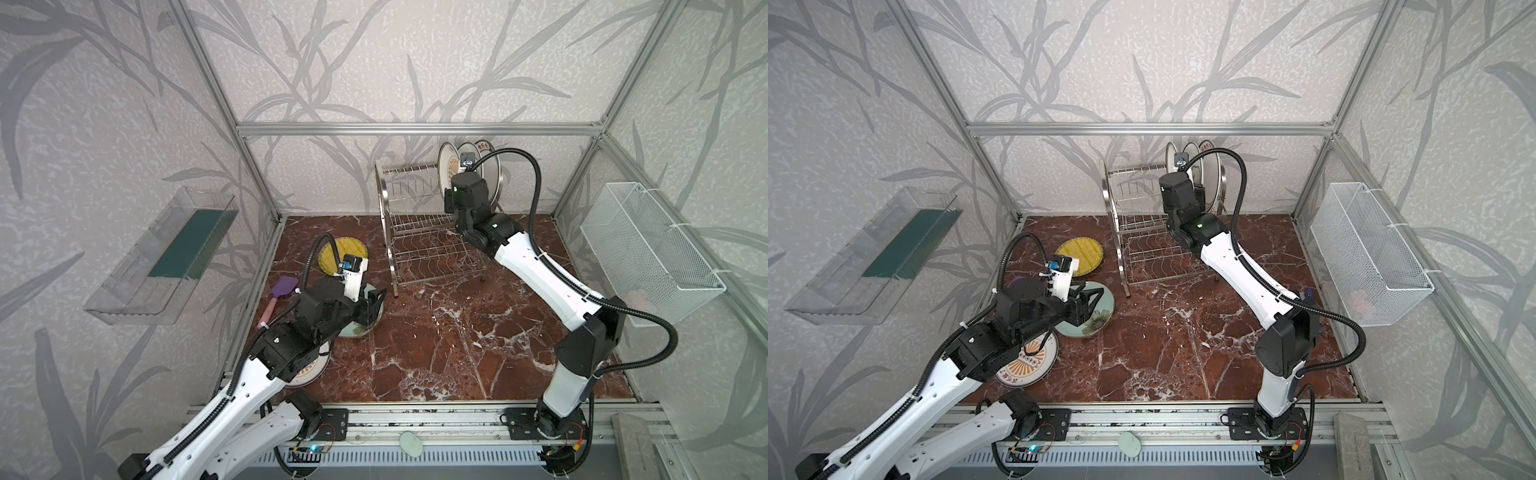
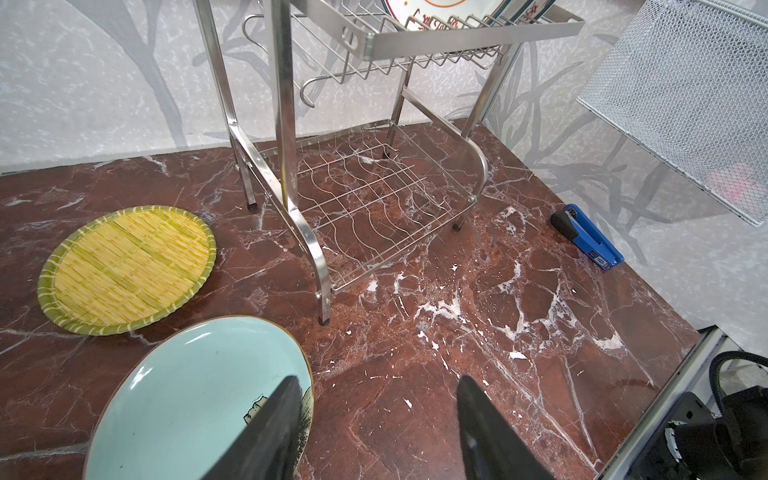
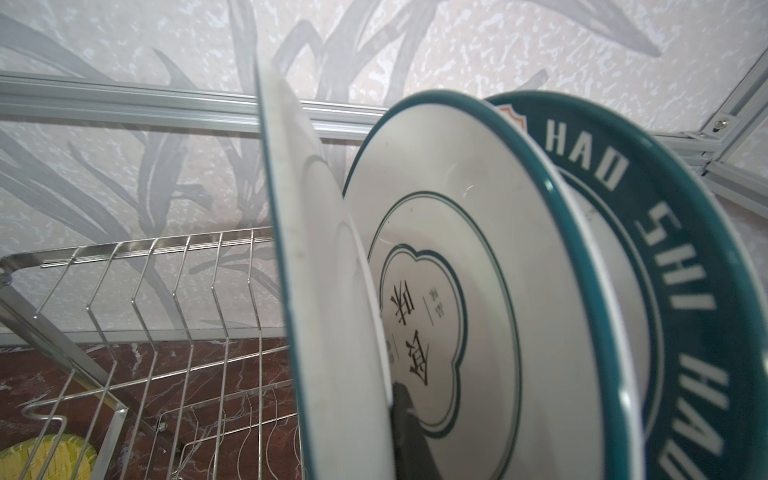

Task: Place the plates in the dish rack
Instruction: 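Open the right gripper to release the sunburst plate in the rack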

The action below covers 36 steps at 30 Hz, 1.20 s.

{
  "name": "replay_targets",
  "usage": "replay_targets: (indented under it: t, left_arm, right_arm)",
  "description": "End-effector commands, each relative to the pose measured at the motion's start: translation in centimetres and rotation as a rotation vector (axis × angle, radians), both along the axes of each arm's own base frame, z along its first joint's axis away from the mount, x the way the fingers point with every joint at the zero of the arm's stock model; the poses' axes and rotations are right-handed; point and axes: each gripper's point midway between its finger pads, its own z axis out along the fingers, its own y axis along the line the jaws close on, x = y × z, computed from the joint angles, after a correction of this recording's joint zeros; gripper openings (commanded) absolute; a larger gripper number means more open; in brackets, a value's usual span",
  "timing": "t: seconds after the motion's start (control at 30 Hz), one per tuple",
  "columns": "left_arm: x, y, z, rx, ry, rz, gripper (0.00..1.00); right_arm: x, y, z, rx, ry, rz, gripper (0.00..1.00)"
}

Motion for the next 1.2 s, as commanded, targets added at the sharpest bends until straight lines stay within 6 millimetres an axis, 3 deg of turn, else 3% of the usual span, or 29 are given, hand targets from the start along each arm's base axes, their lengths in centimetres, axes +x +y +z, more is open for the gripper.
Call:
replay_targets:
  t: [0.0,0.13,0.7,0.93,1.17]
  left_arm:
    - [0.1,0.3,0.0,0.008,-0.013,0.011,0.58]
    - [0.1,0.3,0.0,0.008,-0.012,0.010,0.58]
    - [0.2,0.0,-0.1,0.010,-0.003,0.000,0.61]
    - [0.2,-0.1,-0.1,0.012,-0.006,0.000,0.66]
    - [0.2,0.1,0.0,0.016,-0.008,0.003,0.67]
  right_arm:
    - [-0.5,0.0,1.7,0.037,-0.020,0.029,0.13]
    - [-0.5,0.1,1.8,0.040,-0.020,0.039,0.20]
    - [-1.1,-0.2,3.8,0.029,-0.054,0.048,0.34]
    - [-1.4,-0.3,4.3,0.035,-0.059,0.058,0.51]
    - [-1.6,-0.3,4.6,0.039,-0.064,0.070,0.60]
